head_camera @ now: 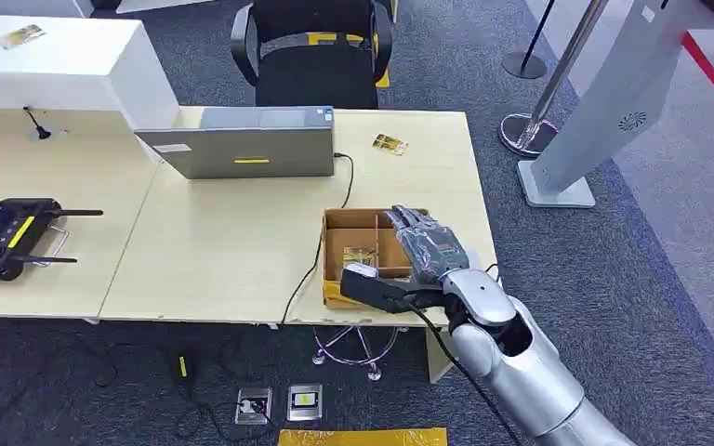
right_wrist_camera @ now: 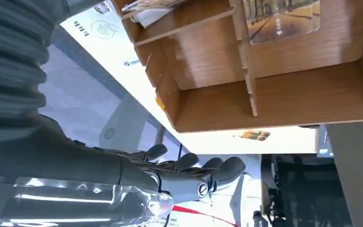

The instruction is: Pass the card to the sensor for recognition and then transmit it.

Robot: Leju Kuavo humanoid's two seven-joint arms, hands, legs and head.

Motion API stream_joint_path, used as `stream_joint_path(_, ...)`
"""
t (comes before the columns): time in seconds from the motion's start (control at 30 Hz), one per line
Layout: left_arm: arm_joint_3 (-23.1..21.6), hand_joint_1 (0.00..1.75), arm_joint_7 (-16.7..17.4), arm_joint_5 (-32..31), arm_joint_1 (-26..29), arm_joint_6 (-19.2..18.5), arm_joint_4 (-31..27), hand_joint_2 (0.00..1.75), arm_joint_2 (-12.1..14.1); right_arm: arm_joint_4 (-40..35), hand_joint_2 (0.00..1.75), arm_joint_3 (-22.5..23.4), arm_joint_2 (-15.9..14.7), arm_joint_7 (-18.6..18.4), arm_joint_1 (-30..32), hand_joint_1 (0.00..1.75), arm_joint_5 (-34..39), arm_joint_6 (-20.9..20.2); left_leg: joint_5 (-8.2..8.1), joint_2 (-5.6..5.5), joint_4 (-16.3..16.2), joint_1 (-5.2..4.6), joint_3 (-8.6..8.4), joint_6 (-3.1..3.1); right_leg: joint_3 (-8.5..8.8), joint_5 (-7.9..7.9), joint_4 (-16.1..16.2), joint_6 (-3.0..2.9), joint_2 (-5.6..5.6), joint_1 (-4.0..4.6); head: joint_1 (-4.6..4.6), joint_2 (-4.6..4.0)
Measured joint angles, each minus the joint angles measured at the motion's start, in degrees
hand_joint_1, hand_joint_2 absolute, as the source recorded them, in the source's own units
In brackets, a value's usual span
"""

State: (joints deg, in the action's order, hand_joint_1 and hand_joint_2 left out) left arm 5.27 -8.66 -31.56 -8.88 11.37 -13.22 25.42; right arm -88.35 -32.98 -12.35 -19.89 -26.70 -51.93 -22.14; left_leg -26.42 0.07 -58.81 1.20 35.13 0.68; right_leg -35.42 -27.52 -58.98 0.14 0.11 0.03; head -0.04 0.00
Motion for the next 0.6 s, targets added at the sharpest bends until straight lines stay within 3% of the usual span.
stream_joint_path(0.6,-0.02,0.00,1.22,-1.55,1.07,0.50,0.77,0.00,-0.39,2.43,1.75,0.64,2.03,1.94,-0.08,0.00,-1.12,1.86,-0.03,0.00,0.01,0.02,0.00,0.03,0.00,-0.05,-0.01,-0.05,-0.01,0.03,0.00,0.00)
